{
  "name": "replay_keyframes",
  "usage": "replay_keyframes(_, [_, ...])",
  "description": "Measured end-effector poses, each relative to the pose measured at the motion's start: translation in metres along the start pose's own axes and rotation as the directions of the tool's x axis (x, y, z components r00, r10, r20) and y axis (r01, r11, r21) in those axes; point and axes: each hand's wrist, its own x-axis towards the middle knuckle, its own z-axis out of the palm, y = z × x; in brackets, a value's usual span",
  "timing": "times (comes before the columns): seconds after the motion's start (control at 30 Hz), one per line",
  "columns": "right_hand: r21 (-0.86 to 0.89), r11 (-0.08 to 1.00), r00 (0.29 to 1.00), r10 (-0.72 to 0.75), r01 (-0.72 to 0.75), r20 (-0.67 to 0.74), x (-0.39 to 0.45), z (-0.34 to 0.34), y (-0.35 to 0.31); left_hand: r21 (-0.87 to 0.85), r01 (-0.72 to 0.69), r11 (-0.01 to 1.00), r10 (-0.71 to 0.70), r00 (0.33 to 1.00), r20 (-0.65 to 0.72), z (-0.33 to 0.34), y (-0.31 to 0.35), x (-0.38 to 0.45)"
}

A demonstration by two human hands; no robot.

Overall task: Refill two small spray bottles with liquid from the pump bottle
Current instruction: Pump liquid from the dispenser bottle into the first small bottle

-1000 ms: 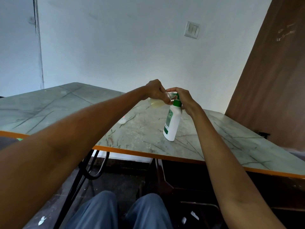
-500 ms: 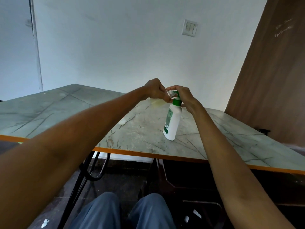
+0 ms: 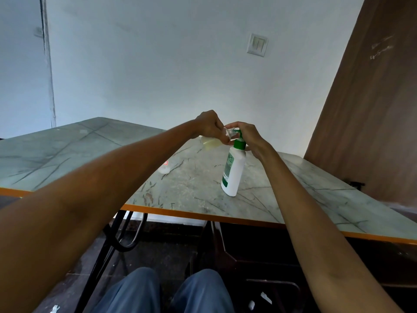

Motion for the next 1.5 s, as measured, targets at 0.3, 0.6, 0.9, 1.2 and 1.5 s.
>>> replay_keyframes(0.3, [0.001,0.999,0.999,-0.037,0.037,-0.022,-0.001,0.005,0.007,-0.027,0.001,1.0,-0.001,1.0,0.001,0.006,-0.005,-0.003])
replay_keyframes(0.6, [0.012,1.0,1.0,0.022,-0.022,-0.013,0.001,0.001,0.001,-0.007,0.001,1.0,-0.001,1.0,-0.01,0.0,0.0,-0.003])
replay_keyframes(0.9, [-0.069,0.997,1.0,0.019,-0.018,0.002,0.004,0.0,0.006,-0.033,0.009,0.999,-0.009,1.0,-0.008,0.007,-0.004,-0.002])
replay_keyframes(1.2, [-0.013,1.0,1.0,0.028,-0.028,0.003,0.003,0.0,0.001,-0.054,0.008,0.999,-0.008,1.0,-0.011,0.003,-0.002,-0.003])
replay_keyframes(1.5, [-0.056,0.998,0.999,-0.031,0.031,-0.008,0.006,0.002,0.008,-0.088,0.018,0.996,-0.021,0.999,-0.034,0.013,-0.009,-0.005])
